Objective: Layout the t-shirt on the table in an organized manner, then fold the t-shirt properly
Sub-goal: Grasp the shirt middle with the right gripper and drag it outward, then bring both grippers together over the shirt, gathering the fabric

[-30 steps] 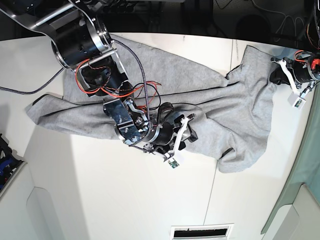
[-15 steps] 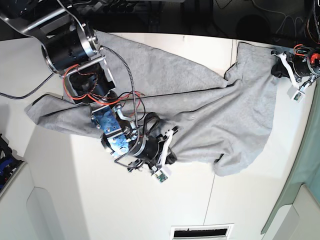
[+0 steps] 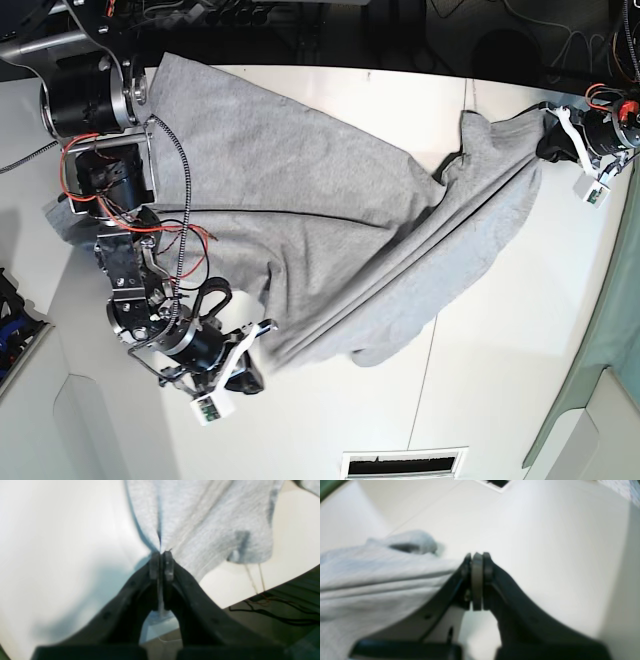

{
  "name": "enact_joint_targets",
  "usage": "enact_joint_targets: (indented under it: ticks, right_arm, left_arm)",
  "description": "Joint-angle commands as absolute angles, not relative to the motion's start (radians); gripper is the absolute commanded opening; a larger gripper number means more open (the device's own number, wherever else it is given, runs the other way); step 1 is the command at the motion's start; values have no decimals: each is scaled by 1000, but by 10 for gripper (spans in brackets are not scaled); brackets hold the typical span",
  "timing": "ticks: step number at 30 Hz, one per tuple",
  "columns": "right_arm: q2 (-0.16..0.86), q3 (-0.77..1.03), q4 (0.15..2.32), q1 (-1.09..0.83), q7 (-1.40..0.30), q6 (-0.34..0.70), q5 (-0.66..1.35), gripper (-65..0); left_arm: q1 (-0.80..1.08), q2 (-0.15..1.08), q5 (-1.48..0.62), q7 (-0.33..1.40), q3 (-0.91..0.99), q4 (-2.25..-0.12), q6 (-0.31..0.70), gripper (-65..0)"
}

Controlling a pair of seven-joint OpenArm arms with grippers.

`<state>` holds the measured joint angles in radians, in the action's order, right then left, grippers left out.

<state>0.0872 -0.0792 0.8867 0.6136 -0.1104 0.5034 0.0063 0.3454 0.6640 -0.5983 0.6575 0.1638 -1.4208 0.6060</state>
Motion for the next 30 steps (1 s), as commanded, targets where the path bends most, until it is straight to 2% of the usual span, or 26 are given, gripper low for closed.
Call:
enact_joint_targets:
  ticks: [1, 3, 5, 6, 10, 14, 17, 18, 19, 23, 30]
  right_arm:
    - [110, -53, 912, 656, -80, 484, 47, -637]
    - [124, -39, 912, 653, -104, 491, 96, -429]
    - [138, -37, 912, 653, -153, 490, 122, -289]
    - [147, -37, 912, 653, -194, 490, 141, -267]
    - [181, -37, 915, 636, -339, 495, 234, -268]
    - [216, -37, 916, 578, -364, 503, 253, -270]
    - [235, -37, 916, 514, -364, 559, 262, -271]
    - [241, -37, 917, 493, -363, 565, 270, -287]
    - [250, -37, 917, 469, -363, 565, 282, -337]
    - [297, -37, 920, 405, -344, 562, 344, -650]
    - [361, -36, 942, 333, -361, 566, 362, -650]
  left_arm:
    - [351, 691, -556, 680, 174, -1423, 588, -650]
    - [348, 690, -556, 659, 174, -1423, 588, -650]
    - [340, 691, -556, 643, 174, -1423, 588, -650]
    - [330, 690, -556, 643, 174, -1423, 588, -650]
    - [296, 693, -551, 644, 174, -1423, 588, -650]
    - [261, 696, -533, 644, 174, -1423, 588, -650]
    - [236, 696, -533, 644, 174, -1422, 588, -650]
    - [230, 696, -533, 643, 174, -1417, 587, -650]
    - [221, 696, -534, 643, 174, -1407, 582, -650]
    - [147, 696, -529, 633, 163, -1307, 516, -650]
    - [-102, 695, -522, 590, 28, -1024, 504, -650]
